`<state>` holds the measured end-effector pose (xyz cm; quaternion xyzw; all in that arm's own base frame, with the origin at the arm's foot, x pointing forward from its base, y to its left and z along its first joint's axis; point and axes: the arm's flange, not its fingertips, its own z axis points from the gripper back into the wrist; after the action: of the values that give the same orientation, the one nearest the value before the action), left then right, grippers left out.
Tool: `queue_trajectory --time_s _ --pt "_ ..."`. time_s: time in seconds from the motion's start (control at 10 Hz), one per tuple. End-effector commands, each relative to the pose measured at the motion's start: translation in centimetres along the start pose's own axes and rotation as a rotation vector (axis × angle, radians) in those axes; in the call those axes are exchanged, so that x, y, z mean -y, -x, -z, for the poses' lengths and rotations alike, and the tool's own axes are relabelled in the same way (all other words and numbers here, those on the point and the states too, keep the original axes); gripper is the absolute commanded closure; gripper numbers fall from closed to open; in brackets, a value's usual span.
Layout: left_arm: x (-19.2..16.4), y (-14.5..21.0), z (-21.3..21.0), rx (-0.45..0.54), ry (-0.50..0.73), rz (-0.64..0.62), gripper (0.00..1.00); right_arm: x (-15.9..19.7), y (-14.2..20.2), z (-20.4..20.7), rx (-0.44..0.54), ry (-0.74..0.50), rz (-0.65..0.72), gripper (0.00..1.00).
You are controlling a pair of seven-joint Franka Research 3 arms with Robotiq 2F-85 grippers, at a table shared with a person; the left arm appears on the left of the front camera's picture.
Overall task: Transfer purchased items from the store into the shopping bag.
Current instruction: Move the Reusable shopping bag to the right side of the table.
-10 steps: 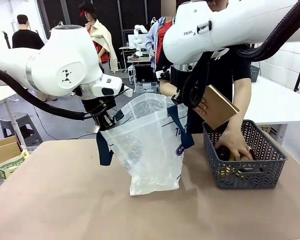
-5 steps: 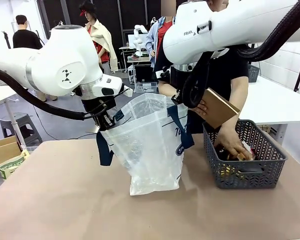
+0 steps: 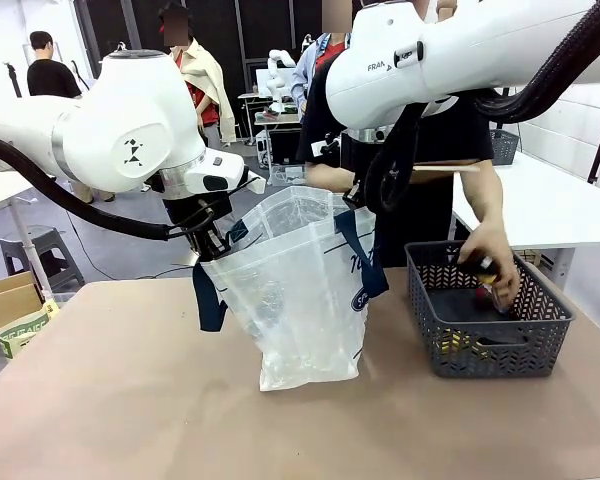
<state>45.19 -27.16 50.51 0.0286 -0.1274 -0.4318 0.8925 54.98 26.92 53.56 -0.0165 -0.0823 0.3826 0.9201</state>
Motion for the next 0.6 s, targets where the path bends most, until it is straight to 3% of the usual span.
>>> queue_trajectory --time_s 0.0,0.5 --pt "0.0 0.2 -0.1 -0.013 -0.017 0.004 1.00 0.2 -0.1 0.0 -0.005 -0.002 0.002 1.00" --pt "-1.1 0.0 -0.1 0.053 0.100 -0.095 1.00 -0.4 0.1 -0.2 -0.014 0.029 0.030 1.00"
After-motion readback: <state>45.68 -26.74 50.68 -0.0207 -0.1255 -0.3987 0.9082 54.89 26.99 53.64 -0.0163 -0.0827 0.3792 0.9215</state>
